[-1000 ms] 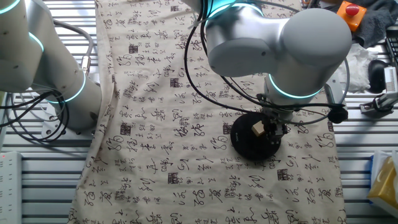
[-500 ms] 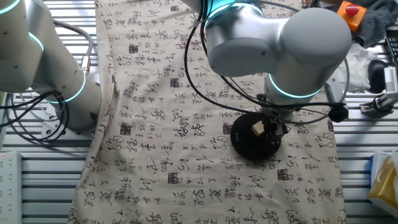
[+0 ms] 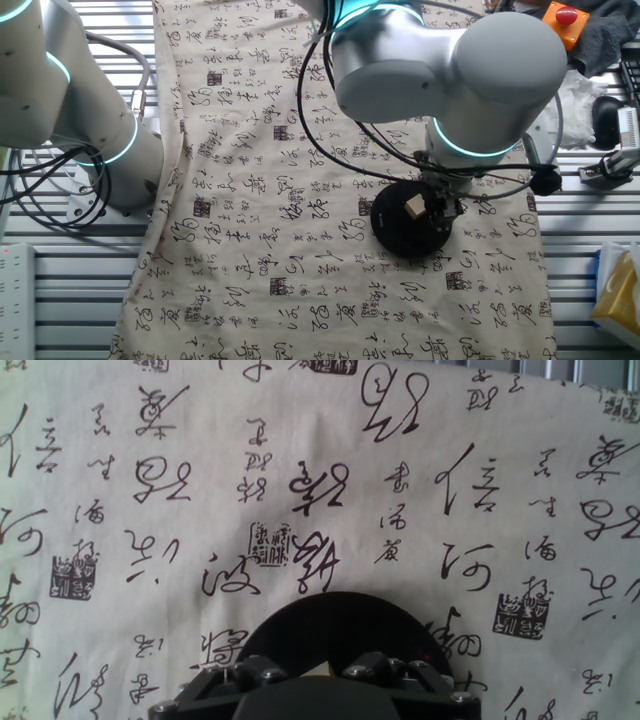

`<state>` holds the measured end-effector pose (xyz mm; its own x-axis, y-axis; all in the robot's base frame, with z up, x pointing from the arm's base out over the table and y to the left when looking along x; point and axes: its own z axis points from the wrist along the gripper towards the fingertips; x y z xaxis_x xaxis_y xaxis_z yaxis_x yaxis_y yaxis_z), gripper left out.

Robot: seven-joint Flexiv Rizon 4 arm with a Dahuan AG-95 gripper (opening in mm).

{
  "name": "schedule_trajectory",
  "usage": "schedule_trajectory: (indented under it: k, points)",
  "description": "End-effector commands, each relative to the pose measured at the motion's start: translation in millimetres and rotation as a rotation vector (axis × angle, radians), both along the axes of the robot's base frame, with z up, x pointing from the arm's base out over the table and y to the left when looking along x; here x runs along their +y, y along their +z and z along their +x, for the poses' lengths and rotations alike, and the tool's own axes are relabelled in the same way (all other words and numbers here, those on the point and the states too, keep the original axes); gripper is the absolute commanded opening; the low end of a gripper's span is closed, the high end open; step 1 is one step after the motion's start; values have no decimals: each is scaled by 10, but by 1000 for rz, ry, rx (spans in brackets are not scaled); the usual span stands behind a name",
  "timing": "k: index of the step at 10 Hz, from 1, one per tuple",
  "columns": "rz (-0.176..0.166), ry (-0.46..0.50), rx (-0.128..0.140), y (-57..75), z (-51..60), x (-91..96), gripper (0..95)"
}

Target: Remove the object from the scale

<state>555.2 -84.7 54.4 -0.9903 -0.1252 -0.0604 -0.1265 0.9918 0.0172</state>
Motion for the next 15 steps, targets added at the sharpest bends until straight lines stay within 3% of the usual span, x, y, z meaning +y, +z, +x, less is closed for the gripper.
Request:
schedule_trajectory:
  k: [1, 5, 8, 9, 11, 12, 15]
  points:
    - [-1, -1, 2, 4, 2, 1, 570]
    - [-2, 3, 2, 4, 2, 1, 570]
    - [0, 15, -16, 4, 2, 1, 570]
    - [-5, 41, -34, 4, 2, 1, 570]
    - [-6, 65, -29, 4, 2, 1, 570]
    - [-3, 90, -5, 4, 2, 1, 570]
    - [4, 128, 6, 4, 2, 1, 570]
